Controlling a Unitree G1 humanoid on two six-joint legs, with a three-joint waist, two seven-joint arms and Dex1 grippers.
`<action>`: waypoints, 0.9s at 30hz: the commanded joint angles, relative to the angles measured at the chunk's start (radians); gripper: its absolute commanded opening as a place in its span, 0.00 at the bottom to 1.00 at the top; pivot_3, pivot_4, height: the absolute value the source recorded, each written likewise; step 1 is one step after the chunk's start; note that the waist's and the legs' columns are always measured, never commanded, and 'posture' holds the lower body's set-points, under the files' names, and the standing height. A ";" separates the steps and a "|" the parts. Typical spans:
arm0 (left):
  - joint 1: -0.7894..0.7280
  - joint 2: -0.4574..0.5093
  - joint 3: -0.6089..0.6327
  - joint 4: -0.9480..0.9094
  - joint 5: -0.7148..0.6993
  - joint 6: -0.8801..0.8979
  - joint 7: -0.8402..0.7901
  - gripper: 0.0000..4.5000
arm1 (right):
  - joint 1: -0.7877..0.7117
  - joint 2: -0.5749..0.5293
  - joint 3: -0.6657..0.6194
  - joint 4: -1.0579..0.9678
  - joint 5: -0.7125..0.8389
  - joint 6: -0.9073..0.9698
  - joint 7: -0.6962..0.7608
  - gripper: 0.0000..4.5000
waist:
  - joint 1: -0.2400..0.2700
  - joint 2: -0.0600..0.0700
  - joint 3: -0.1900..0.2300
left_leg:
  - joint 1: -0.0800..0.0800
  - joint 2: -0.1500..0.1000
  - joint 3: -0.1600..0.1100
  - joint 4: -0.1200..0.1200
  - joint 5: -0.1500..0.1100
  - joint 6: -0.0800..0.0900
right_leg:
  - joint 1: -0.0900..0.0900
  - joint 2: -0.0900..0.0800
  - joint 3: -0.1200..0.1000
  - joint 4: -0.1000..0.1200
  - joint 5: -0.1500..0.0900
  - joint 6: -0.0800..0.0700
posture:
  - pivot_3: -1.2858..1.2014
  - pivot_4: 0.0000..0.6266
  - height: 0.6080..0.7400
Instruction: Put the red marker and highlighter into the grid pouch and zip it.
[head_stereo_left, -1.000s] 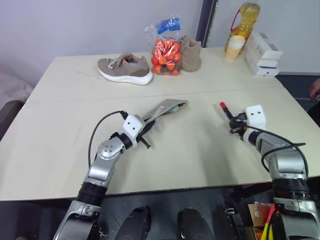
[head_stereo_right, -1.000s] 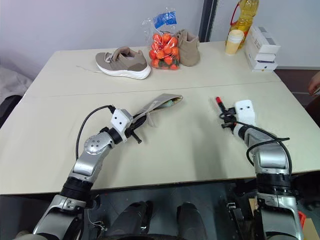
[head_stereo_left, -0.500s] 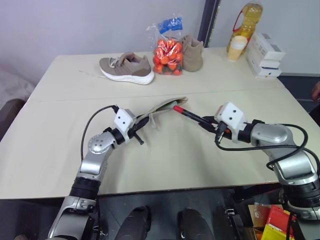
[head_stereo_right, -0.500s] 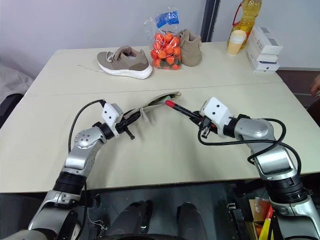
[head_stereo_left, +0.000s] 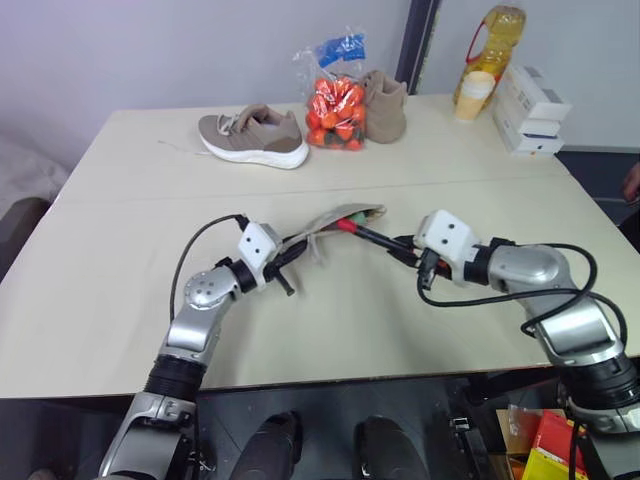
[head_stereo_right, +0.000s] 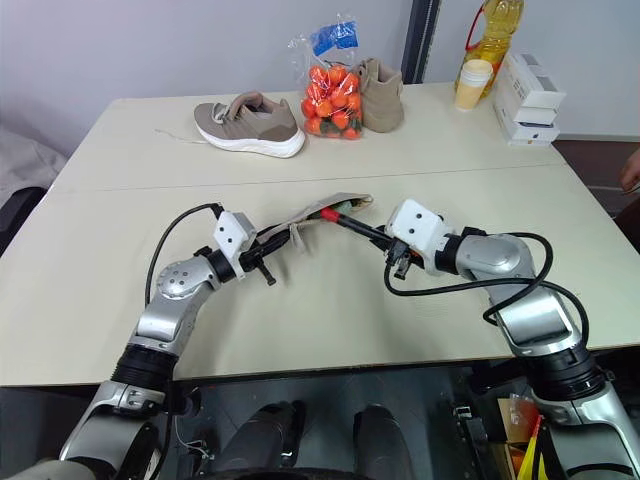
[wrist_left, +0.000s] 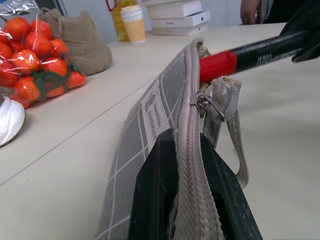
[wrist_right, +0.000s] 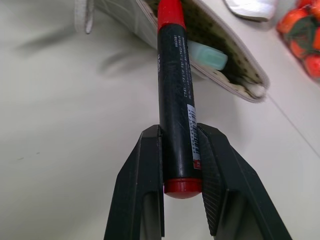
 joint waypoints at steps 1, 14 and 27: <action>0.001 0.006 -0.003 -0.047 0.001 -0.025 -0.009 0.00 | -0.034 -0.019 0.009 -0.035 -0.024 -0.021 0.014 0.09 | 0.000 0.000 0.000 | 0.000 0.000 0.000 0.000 0.000 0.000 | 0.000 0.000 0.000 0.000 0.000 0.000 | 0.52 0.24 1.00; -0.012 0.036 -0.103 -0.099 0.048 -0.053 -0.104 0.00 | -0.164 -0.056 0.229 -0.001 -0.280 -0.166 0.095 0.09 | -0.001 0.000 0.000 | 0.000 0.000 0.000 0.000 0.000 0.000 | -0.001 0.000 0.000 0.000 0.000 0.000 | 0.52 0.24 1.00; -0.043 0.000 -0.027 -0.081 0.001 0.015 -0.030 0.00 | -0.154 0.007 0.040 -0.007 -0.159 -0.090 0.085 0.99 | 0.000 0.000 0.000 | 0.000 0.000 -0.001 0.000 0.000 0.000 | 0.000 0.000 0.000 0.000 0.000 0.000 | 0.52 0.24 1.00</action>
